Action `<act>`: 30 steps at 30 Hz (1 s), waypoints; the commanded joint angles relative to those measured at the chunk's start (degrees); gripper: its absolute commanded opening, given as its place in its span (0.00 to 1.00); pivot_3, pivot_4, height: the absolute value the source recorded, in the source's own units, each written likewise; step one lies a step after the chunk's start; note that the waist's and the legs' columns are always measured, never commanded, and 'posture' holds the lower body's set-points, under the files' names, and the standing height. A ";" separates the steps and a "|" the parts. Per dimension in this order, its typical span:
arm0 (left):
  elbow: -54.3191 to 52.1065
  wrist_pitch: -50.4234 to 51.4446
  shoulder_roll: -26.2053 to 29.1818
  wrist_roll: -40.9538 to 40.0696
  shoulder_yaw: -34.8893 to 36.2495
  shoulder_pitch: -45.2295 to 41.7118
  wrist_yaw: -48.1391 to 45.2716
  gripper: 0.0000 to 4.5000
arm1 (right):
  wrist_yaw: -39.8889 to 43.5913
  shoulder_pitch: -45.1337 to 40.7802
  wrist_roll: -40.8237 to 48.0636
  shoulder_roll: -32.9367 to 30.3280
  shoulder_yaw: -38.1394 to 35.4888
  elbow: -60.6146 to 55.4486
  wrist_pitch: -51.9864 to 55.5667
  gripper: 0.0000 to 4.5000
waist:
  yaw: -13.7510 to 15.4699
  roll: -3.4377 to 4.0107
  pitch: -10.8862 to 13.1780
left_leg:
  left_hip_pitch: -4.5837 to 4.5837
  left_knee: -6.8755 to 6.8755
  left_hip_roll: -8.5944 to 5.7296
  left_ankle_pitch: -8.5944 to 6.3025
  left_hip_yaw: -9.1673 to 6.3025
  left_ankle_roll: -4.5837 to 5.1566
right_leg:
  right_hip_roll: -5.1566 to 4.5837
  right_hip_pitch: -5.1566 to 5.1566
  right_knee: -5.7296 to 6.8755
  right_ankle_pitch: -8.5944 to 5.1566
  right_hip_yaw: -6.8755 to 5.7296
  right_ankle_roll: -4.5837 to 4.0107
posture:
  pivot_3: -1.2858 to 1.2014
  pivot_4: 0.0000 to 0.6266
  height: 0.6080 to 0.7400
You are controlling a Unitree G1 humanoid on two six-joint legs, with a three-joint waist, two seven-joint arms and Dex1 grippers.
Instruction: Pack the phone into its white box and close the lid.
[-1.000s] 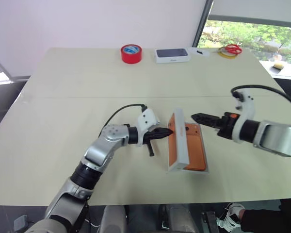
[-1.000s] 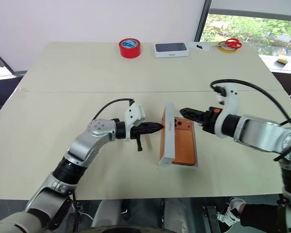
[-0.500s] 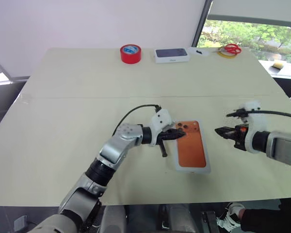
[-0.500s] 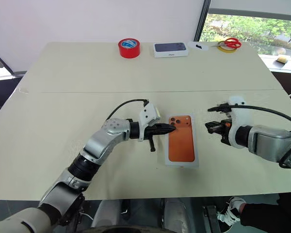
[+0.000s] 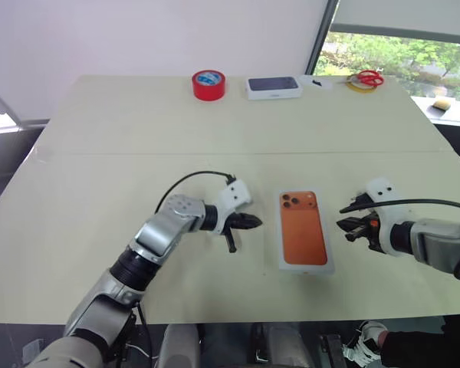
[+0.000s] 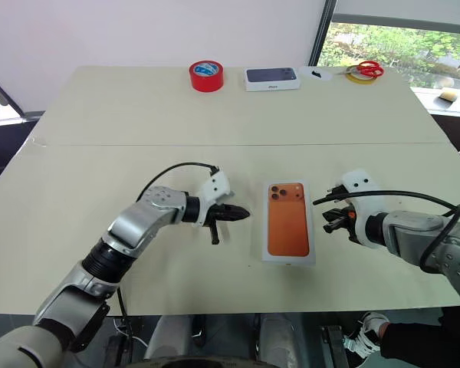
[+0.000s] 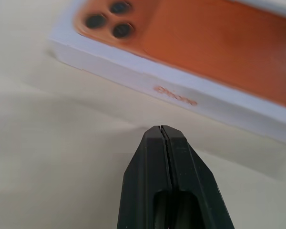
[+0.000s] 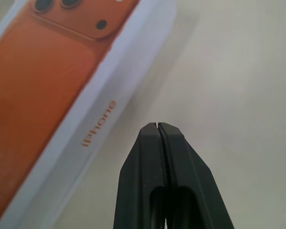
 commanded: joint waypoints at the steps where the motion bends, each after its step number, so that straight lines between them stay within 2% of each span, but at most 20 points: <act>1: 0.08 -1.03 -2.11 0.91 -1.02 -1.35 0.70 0.00 | 1.96 -0.82 -3.56 0.17 0.08 -2.96 0.08 0.01 | -0.01 0.00 0.00 | 0.00 0.00 0.00 0.00 0.00 0.00 | 0.00 0.00 0.00 0.00 0.00 0.00 | 0.52 0.24 0.93; 6: 1.00 -2.06 -3.64 1.91 -1.59 -1.72 0.84 0.00 | 3.62 -1.06 -5.23 1.55 -0.69 -5.05 1.07 0.01 | -0.05 0.00 0.00 | 0.01 0.00 0.00 0.00 -0.01 0.00 | 0.01 0.01 0.00 0.00 0.00 0.00 | 0.52 0.24 0.93; 14: 0.73 0.62 -7.53 -1.51 3.39 -1.86 2.47 0.00 | 6.34 -0.23 -8.48 1.87 -0.44 -8.54 2.10 0.01 | 0.05 0.00 0.00 | -0.01 0.03 -0.01 0.00 -0.05 0.00 | -0.01 0.02 0.00 0.00 0.00 0.00 | 0.52 0.24 0.93; 26: -0.53 0.37 -7.55 -0.53 1.74 -1.05 2.22 0.00 | 9.64 1.10 -13.72 3.63 0.12 -8.88 2.93 0.01 | 0.05 0.00 0.00 | 0.00 0.03 -0.01 0.00 -0.04 0.00 | 0.00 0.03 0.00 0.00 0.00 0.00 | 0.52 0.24 0.93; 30: 0.35 0.31 -7.00 -0.95 3.75 -1.15 2.82 0.00 | 11.36 2.41 -15.59 2.61 -1.76 -9.45 2.41 0.01 | 0.03 0.00 0.00 | 0.00 0.03 -0.01 0.00 -0.04 0.00 | 0.00 0.03 0.00 0.00 0.00 0.00 | 0.52 0.24 0.93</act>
